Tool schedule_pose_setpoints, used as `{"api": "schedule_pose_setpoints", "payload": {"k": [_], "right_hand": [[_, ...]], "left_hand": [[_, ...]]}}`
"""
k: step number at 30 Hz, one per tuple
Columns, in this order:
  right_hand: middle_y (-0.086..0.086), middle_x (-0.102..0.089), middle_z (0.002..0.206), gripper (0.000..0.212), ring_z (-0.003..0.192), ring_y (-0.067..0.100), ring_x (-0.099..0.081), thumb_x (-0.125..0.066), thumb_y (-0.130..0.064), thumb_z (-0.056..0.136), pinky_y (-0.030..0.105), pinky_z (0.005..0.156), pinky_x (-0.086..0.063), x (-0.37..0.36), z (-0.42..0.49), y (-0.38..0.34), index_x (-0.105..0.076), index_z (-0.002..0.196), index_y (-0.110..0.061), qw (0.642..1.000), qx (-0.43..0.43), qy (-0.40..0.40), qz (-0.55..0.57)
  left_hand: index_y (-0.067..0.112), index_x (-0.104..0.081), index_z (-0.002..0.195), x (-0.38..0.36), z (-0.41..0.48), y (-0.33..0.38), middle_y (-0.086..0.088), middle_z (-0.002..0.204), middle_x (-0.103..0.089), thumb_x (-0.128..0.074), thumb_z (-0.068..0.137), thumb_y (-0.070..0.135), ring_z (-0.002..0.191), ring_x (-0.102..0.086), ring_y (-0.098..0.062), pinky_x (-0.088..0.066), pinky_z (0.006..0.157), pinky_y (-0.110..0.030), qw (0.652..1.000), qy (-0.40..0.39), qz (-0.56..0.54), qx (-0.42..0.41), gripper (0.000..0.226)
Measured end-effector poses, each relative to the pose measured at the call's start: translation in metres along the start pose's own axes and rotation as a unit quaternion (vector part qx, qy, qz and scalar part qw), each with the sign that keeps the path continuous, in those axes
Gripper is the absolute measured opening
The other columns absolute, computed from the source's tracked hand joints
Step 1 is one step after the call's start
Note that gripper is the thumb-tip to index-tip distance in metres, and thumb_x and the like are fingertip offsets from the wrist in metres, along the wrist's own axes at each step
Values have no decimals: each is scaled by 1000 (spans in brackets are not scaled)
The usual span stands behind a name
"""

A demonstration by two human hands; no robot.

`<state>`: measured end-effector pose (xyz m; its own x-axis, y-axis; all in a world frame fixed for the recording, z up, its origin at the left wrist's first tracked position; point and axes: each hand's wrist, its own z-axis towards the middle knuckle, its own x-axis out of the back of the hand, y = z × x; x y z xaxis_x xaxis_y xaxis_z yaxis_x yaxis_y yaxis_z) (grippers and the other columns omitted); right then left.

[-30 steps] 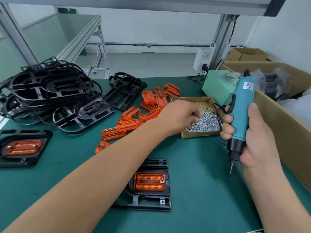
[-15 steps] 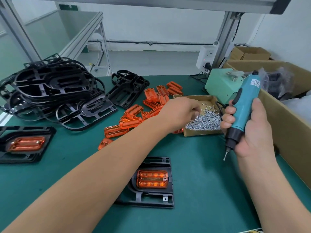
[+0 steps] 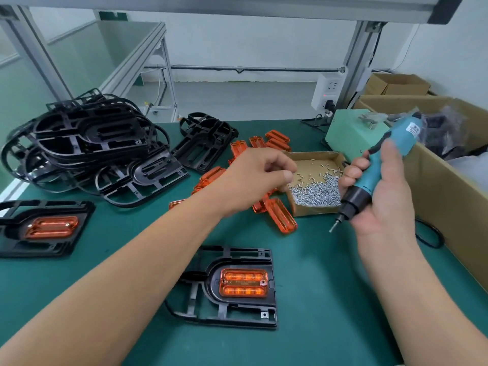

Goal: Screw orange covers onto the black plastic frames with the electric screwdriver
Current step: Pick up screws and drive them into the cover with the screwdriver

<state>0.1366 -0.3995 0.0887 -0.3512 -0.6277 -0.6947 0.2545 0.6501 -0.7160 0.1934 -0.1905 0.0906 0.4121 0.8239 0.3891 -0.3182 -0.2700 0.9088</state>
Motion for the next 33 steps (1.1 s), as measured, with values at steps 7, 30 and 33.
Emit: {"api": "schedule_pose_setpoints", "payload": {"k": [7,30,33], "right_hand": [[-3,-57,75,23,60,10,-55,-70,-36,101,25,58,-50,-45,-6,18,-57,107,-17,999,-4,-18,51],[-3,-49,71,17,57,10,-47,-67,-25,98,25,59,-44,-76,-36,71,-59,88,-14,979,23,-85,183],[-3,-49,72,17,57,11,-47,-66,-26,99,26,58,-45,-77,-38,71,-59,88,-14,980,24,-87,180]], "left_hand": [[17,-76,102,46,-69,-21,1,79,-72,-62,104,11,77,-69,-13,-61,80,-29,993,70,-65,64,15],[13,-78,91,36,-102,-26,-8,86,-78,-69,99,4,76,-75,-21,-60,71,-26,984,62,-138,94,15],[15,-77,88,35,-103,-25,-7,85,-77,-68,99,5,76,-74,-19,-61,72,-27,986,54,-132,90,17]]}}
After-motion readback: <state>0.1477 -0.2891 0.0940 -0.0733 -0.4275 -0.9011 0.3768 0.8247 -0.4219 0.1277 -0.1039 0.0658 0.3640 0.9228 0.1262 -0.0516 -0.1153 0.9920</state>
